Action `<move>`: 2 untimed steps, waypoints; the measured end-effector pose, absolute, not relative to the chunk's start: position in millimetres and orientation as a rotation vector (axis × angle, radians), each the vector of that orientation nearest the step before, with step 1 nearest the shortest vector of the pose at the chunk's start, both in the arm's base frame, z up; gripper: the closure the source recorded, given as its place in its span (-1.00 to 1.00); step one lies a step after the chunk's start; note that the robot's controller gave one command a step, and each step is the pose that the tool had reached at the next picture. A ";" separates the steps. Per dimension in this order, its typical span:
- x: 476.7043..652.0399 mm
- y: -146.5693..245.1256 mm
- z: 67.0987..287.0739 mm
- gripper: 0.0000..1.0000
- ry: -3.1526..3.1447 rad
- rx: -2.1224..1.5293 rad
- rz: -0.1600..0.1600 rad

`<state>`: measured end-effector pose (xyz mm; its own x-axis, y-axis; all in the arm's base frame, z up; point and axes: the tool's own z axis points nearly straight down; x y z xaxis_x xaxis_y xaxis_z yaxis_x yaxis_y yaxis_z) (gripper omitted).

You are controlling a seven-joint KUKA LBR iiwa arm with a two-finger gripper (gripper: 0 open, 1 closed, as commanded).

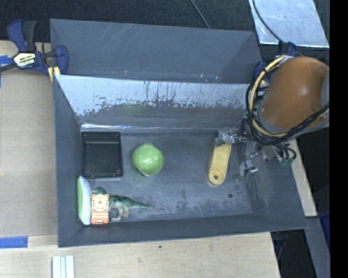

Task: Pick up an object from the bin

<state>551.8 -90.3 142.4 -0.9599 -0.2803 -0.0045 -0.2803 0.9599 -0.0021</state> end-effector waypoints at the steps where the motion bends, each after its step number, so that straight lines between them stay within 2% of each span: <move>1: 588.9 -116.5 161.0 -1.00 3.111 -0.339 -0.003; 2: 602.6 -105.2 120.4 -1.00 2.870 -1.260 -0.003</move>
Offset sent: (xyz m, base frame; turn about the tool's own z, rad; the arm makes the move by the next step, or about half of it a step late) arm 0.0503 -0.0149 -0.0230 -0.5597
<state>602.6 -105.2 120.4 -0.6770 -0.7360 -0.0055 -0.7360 0.6770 -0.0044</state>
